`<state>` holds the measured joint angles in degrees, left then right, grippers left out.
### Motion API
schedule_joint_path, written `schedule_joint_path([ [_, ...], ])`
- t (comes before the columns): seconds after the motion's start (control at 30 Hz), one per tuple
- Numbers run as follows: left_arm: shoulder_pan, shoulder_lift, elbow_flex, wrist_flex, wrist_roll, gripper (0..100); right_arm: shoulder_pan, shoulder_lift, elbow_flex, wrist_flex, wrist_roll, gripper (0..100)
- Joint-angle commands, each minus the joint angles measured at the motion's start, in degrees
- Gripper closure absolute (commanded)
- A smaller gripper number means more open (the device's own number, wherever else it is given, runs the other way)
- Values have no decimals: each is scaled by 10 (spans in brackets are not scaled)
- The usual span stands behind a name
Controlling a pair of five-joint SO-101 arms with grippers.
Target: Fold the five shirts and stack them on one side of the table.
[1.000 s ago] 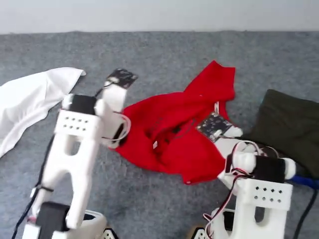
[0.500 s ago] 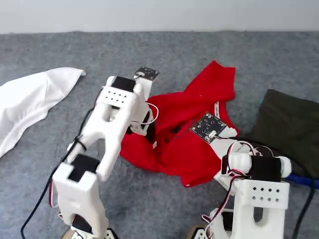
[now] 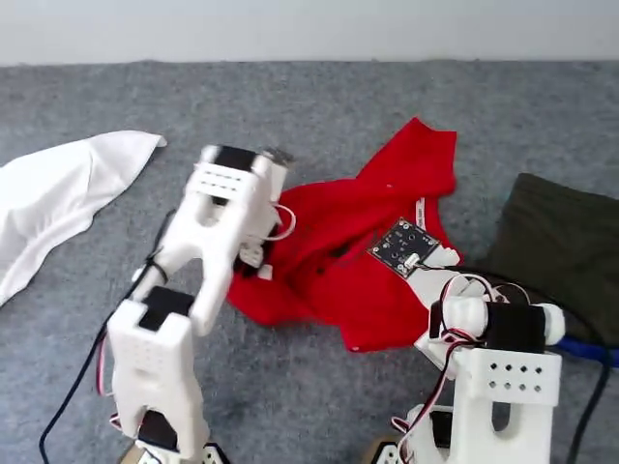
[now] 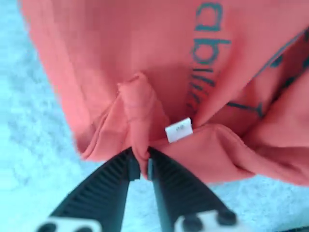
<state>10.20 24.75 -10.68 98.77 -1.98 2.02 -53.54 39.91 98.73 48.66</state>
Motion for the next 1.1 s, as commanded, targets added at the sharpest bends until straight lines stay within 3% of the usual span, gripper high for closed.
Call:
schedule_joint_path([
  [0.0,-44,-133,48,18,-33,988,12,-7,-2,-11,-7,988],
  [0.23,-78,-390,299,17,-107,988,102,-7,-2,-56,-1,988],
  [0.43,-87,-602,458,17,-171,987,151,-7,-2,-58,52,988],
  [0.5,-98,-666,465,13,-172,962,163,-7,-2,-58,70,988],
  [0.67,-132,-780,458,12,-163,784,175,-7,-2,-58,87,988],
  [0.9,-151,-804,455,11,-179,797,175,-7,-2,-92,84,988],
  [1.07,-124,-784,459,-62,-174,828,174,-7,-4,-99,83,988],
])
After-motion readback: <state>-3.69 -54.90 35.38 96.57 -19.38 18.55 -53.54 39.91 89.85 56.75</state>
